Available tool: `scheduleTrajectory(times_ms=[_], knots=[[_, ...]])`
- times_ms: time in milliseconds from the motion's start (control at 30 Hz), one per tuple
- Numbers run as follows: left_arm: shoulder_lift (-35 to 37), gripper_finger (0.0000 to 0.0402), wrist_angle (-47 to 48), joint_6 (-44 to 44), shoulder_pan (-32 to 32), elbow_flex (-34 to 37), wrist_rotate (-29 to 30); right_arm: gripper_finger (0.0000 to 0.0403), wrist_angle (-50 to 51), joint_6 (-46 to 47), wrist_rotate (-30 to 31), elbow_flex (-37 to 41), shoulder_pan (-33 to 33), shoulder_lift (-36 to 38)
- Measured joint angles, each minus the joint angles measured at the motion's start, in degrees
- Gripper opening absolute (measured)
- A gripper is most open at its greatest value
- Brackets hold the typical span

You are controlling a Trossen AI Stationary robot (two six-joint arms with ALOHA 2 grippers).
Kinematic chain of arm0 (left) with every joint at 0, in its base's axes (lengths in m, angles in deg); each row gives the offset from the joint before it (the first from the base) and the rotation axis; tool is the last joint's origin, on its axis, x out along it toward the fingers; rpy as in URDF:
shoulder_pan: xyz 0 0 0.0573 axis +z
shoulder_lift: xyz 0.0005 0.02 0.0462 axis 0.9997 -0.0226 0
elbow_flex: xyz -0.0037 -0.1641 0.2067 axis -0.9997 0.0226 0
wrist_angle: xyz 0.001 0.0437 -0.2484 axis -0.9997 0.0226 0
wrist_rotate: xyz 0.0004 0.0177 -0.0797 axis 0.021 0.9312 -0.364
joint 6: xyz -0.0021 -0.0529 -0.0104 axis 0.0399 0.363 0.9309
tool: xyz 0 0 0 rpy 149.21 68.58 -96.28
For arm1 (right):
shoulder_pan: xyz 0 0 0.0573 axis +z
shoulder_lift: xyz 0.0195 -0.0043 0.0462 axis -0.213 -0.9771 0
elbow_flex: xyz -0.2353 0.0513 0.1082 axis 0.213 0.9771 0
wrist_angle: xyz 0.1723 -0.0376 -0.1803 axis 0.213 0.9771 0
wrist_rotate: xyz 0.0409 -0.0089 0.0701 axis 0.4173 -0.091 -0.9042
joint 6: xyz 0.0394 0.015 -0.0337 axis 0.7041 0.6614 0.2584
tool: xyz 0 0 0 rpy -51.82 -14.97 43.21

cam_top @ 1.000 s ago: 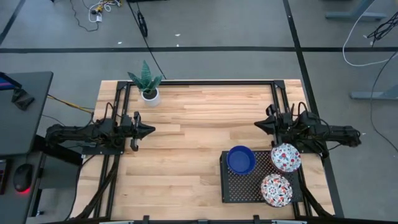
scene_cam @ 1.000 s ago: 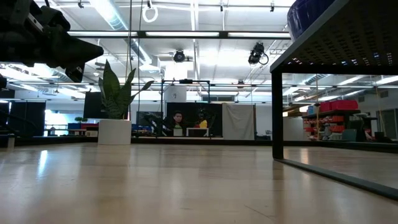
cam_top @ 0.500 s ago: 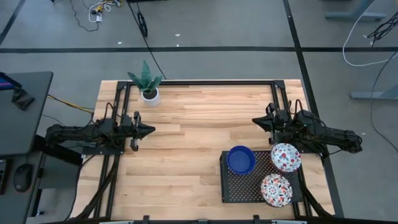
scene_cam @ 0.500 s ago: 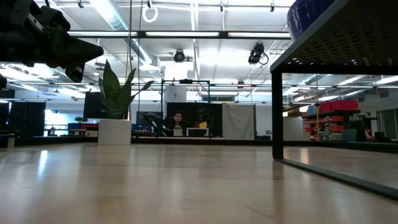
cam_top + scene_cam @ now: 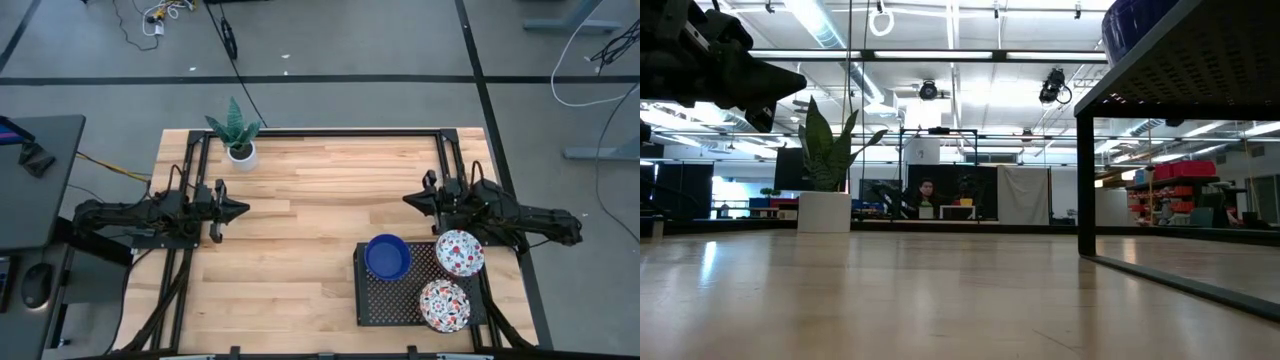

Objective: Pick & Place Mini bowls
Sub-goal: Return to home position

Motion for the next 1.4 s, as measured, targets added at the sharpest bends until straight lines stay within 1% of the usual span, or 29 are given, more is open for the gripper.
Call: scheduleTrajectory(times_ms=[67, 133, 267, 533, 767, 1033, 1267, 1400], knots=[[0.0, 0.003, 0.0, 0.0, 0.0, 0.0, 0.0, 0.0, -2.23, 1.24, 0.0, 1.76, 0.02, 0.0], [0.0, 0.003, 0.0, 0.0, 0.0, 0.0, 0.0, 0.0, -1.42, 1.11, 0.02, 1.74, 0.0, -0.04], [0.0, 0.003, 0.0, 0.0, 0.0, 0.0, 0.0, 0.0, -3.16, 0.62, 0.0, 1.61, 0.02, -0.04], [0.0, 0.003, 0.0, 0.0, -0.01, 0.0, 0.0, 0.0, -1.31, -0.9, -2.33, 1.61, 0.0, -0.04], [0.0, 0.003, 0.0, 0.0, -0.02, 0.0, 0.0, 0.0008, -1.07, 0.67, -2.51, 1.61, 0.43, -0.04], [0.0, 0.003, 0.0, 0.0, -0.02, 0.0, 0.0, 0.0003, -0.98, 0.87, -2.53, 1.61, 2.6, -0.04], [0.0, 0.003, 0.0, 0.0, -0.02, 0.0, 0.0, 0.0016, 0.33, 0.91, -2.32, 1.59, 2.99, -0.04], [0.0, 0.003, 0.0, 0.0, 0.0, 0.0, 0.0, 0.0016, 0.36, 0.87, -2.32, 1.59, 2.99, -0.04]])
